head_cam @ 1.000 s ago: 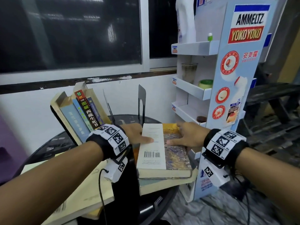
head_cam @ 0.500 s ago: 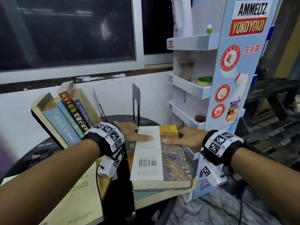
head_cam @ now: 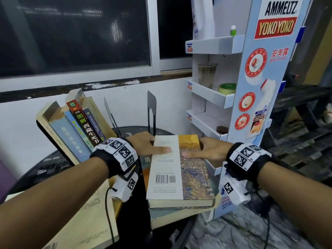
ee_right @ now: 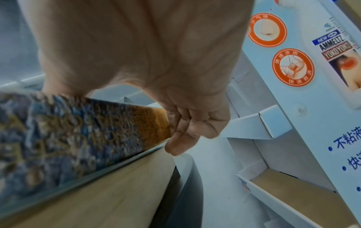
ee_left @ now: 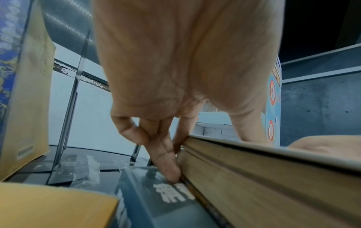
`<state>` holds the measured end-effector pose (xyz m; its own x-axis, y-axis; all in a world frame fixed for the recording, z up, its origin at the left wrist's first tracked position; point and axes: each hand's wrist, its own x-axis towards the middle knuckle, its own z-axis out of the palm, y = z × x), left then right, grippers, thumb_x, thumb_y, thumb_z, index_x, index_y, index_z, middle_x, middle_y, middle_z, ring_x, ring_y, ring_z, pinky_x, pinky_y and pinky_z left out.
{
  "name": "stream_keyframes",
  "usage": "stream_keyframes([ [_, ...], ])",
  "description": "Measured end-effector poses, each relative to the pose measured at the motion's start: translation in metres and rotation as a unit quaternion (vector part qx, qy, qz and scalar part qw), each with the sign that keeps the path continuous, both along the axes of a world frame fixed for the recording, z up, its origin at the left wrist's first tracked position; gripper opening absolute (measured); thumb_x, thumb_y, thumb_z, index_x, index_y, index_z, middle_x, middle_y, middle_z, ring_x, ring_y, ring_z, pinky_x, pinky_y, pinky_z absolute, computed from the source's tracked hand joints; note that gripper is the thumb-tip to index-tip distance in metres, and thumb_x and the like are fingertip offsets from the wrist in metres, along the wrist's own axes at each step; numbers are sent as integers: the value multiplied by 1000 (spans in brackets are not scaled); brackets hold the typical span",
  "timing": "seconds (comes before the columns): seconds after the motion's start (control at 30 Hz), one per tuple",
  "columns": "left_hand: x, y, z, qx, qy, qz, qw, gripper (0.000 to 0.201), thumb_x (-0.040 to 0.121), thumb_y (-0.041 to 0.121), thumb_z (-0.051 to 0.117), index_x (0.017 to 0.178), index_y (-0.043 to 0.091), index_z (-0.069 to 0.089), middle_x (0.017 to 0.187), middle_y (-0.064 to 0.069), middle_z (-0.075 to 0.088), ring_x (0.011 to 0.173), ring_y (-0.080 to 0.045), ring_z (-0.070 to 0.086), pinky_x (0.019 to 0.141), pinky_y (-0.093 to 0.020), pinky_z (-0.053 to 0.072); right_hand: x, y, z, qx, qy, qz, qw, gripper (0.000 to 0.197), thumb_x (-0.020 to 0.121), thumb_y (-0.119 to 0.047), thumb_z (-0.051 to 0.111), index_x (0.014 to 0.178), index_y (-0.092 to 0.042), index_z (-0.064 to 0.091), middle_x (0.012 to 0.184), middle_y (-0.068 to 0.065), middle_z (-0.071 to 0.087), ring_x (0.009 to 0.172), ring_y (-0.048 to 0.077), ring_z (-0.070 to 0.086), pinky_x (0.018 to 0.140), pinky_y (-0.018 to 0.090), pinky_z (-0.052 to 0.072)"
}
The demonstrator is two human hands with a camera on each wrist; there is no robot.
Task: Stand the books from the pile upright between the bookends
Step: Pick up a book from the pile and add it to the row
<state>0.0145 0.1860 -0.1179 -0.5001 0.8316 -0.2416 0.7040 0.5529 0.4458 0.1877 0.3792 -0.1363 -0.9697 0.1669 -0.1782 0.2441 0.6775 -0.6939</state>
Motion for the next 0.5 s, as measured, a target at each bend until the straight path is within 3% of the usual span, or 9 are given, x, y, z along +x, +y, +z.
stream_keyframes([
  [0.1,1,-3,-4,78,-60,32,995,47,80,59,71,115,28,72,103,11,76,99,-11,72,91,-32,57,3,0,6,-5,25,1,1000,31,86,-47,71,116,-44,63,111,-30,69,102,-14,62,86,3,42],
  [0.2,8,-9,1,146,-106,53,982,45,78,49,79,111,20,73,102,5,77,96,-16,74,86,-41,60,7,-5,16,-4,53,-8,999,38,82,-46,75,118,-40,64,113,-22,71,103,-6,66,92,12,47],
  [0.3,19,-17,14,197,-93,58,974,40,82,39,78,112,14,71,103,2,77,91,-14,74,76,-34,62,14,-11,31,7,87,-18,996,29,82,-41,77,107,-38,65,102,-22,72,90,-7,68,76,7,49],
  [0.37,24,-21,22,209,-36,49,976,41,83,42,76,113,15,71,106,3,76,93,-13,73,75,-29,61,19,-15,40,14,119,-40,992,26,80,-39,79,100,-35,63,95,-20,72,81,-8,68,66,7,49],
  [0.4,25,-23,26,214,-7,46,976,41,83,43,75,113,16,70,108,5,75,92,-11,71,69,-22,58,20,-17,46,19,136,-46,989,28,79,-39,80,100,-34,63,93,-20,71,77,-11,66,62,4,46],
  [0.47,30,-28,36,227,47,46,972,40,85,42,74,117,18,69,109,9,72,87,-3,67,59,-6,47,23,-23,55,44,165,-50,984,38,77,-42,81,108,-31,62,96,-20,69,79,-12,64,63,3,43],
  [0.5,30,-31,41,241,68,47,967,40,86,42,74,119,20,68,110,9,70,86,-1,65,60,-5,45,24,-25,58,55,179,-59,981,44,75,-44,81,111,-29,62,98,-18,69,83,-9,63,66,6,42],
])
